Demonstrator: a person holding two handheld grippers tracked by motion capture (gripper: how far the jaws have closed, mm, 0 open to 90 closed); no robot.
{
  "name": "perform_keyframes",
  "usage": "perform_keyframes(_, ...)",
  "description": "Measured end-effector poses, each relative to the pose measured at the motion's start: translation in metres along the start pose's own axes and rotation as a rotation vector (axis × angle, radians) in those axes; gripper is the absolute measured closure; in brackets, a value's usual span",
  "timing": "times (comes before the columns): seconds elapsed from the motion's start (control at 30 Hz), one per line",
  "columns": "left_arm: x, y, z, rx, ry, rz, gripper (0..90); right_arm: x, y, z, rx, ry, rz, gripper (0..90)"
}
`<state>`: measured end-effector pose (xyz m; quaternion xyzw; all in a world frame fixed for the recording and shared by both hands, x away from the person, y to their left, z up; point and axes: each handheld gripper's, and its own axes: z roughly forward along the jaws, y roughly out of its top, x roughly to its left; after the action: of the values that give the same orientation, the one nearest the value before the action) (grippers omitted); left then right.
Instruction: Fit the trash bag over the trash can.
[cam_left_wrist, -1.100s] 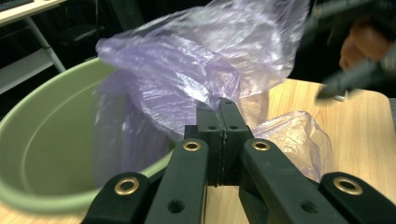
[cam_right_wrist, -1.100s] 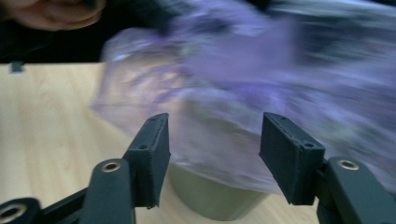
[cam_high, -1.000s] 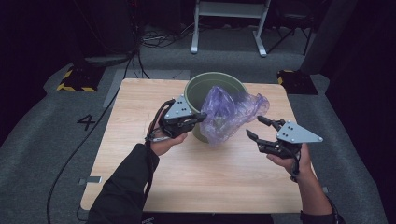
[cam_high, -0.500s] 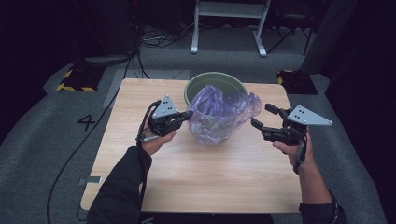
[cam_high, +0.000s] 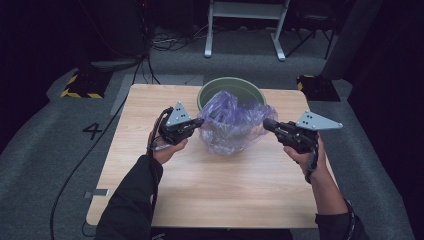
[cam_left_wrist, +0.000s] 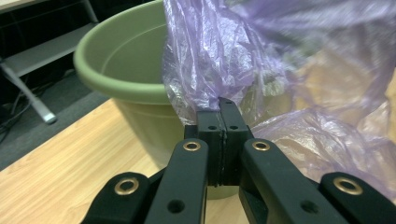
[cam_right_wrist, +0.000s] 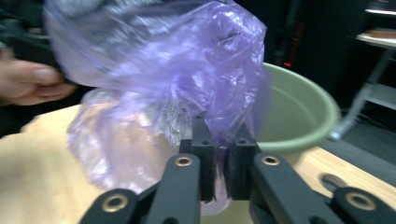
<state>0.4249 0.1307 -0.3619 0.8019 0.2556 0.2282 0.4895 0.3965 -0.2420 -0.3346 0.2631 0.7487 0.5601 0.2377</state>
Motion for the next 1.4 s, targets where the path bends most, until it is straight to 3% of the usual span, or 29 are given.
perform_keyframes(0.03, 0.003, -0.002, 0.002, 0.003, 0.006, -0.014, 89.4, -0.008, -0.002, 0.002, 0.017, -0.062, 0.021, 89.2)
perform_keyframes(0.17, 0.017, -0.008, 0.013, 0.028, 0.029, -0.052, 89.4, -0.028, -0.010, 0.008, 0.051, -0.159, 0.086, 89.9)
perform_keyframes(0.23, 0.019, -0.009, 0.016, 0.032, 0.033, -0.060, 89.4, -0.038, -0.015, 0.012, 0.063, -0.186, 0.125, 89.9)
perform_keyframes(0.43, 0.030, -0.015, 0.035, 0.055, 0.033, -0.108, 89.4, -0.061, -0.030, 0.030, 0.122, -0.234, 0.187, 89.6)
perform_keyframes(0.63, 0.038, -0.023, 0.046, 0.058, 0.031, -0.161, 89.3, -0.069, -0.039, 0.050, 0.156, -0.226, 0.220, 86.5)
perform_keyframes(0.7, 0.041, -0.027, 0.053, 0.079, 0.038, -0.186, 89.3, -0.068, -0.039, 0.056, 0.170, -0.233, 0.200, 83.5)
perform_keyframes(0.83, 0.043, -0.030, 0.050, 0.065, 0.033, -0.201, 84.6, -0.066, -0.040, 0.057, 0.165, -0.222, 0.187, 67.8)
perform_keyframes(0.87, 0.043, -0.030, 0.044, 0.050, 0.039, -0.190, 76.5, -0.065, -0.040, 0.052, 0.165, -0.199, 0.162, 57.7)
perform_keyframes(1.03, 0.044, -0.030, 0.023, 0.019, 0.046, -0.213, 46.6, -0.062, -0.034, 0.030, 0.104, -0.200, 0.110, 33.2)
perform_keyframes(1.07, 0.044, -0.030, 0.023, 0.019, 0.046, -0.213, 39.0, -0.062, -0.034, 0.030, 0.104, -0.200, 0.110, 33.2)
perform_keyframes(1.1, 0.045, -0.030, 0.019, 0.014, 0.059, -0.213, 39.0, -0.061, -0.033, 0.026, 0.093, -0.196, 0.094, 28.9)
perform_keyframes(1.17, 0.047, -0.031, 0.010, -0.004, 0.066, -0.234, 28.6, -0.059, -0.027, 0.015, 0.071, -0.191, 0.054, 22.1)
perform_keyframes(1.3, 0.051, -0.030, -0.003, -0.041, 0.038, -0.243, 24.3, -0.057, -0.021, 0.007, 0.040, -0.187, 0.033, 19.3)
perform_keyframes(1.37, 0.052, -0.027, -0.009, -0.065, 0.021, -0.250, 20.7, -0.057, -0.012, 0.000, -0.007, -0.178, 0.022, 19.9)
perform_keyframes(1.4, 0.052, -0.024, -0.012, -0.100, 0.010, -0.246, 20.2, -0.056, -0.009, 0.000, -0.012, -0.182, 0.014, 21.2)
